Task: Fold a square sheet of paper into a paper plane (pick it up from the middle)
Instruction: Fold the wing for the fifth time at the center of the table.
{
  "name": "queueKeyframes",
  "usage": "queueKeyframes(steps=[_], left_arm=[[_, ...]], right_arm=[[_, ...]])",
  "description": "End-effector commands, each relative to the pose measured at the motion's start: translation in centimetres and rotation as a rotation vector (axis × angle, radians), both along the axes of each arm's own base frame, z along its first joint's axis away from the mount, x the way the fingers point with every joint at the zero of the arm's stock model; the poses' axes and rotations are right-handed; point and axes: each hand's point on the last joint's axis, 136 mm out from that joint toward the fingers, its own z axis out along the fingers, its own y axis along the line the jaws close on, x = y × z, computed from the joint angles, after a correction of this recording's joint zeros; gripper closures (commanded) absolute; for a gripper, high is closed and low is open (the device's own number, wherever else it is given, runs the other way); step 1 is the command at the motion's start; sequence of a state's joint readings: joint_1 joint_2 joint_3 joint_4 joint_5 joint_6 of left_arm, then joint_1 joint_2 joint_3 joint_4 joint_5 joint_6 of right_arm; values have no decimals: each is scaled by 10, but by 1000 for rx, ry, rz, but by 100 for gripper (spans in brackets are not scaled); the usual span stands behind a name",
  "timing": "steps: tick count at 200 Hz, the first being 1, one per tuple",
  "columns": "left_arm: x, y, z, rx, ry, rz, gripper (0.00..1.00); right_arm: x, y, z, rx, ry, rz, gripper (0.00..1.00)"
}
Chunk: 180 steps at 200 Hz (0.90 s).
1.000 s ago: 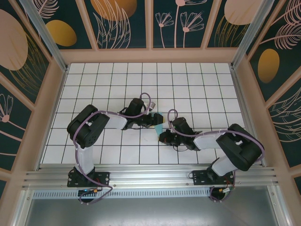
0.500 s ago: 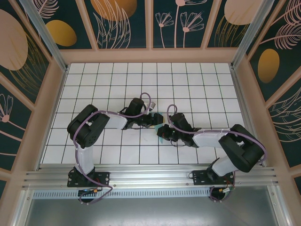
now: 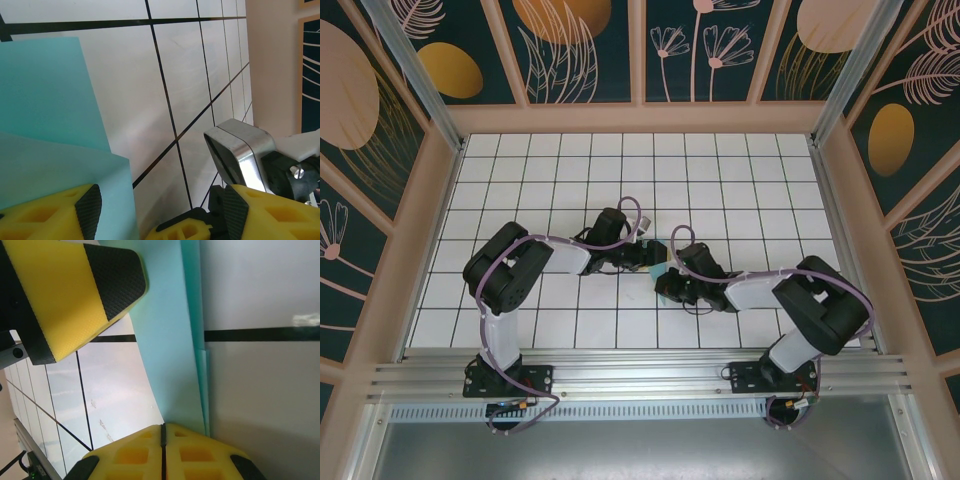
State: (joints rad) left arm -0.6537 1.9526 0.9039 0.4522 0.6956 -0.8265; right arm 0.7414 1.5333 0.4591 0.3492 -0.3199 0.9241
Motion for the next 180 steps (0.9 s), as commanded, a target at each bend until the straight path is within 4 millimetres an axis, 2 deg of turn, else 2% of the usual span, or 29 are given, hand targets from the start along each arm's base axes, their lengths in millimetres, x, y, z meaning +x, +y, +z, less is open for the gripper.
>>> queueKeyframes(steps=[1,12,29,65,90,121,141,180], left_arm=[[-9,25,-59,179,84,49,31],[-9,25,-60,180,85,50,31],[-9,25,-60,181,87,50,31],[-9,25,-61,182,86,51,31],[-9,25,-61,183,87,51,31],[-8,25,-61,186,86,52,31],[-8,25,-61,187,86,52,31],[-8,25,-61,185,86,53,31]], right_arm=[[-6,-7,6,-41,3,8,90],[-5,-1,17,-10,-17,25,89],[-9,3,20,16,-8,40,89],[-31,-9,-11,-1,89,30,89],[-45,-26,-32,-87,144,9,89],[-42,-26,-19,-94,108,14,89],[-49,-21,-14,-54,108,40,88],[-70,-33,-34,-63,174,34,88]])
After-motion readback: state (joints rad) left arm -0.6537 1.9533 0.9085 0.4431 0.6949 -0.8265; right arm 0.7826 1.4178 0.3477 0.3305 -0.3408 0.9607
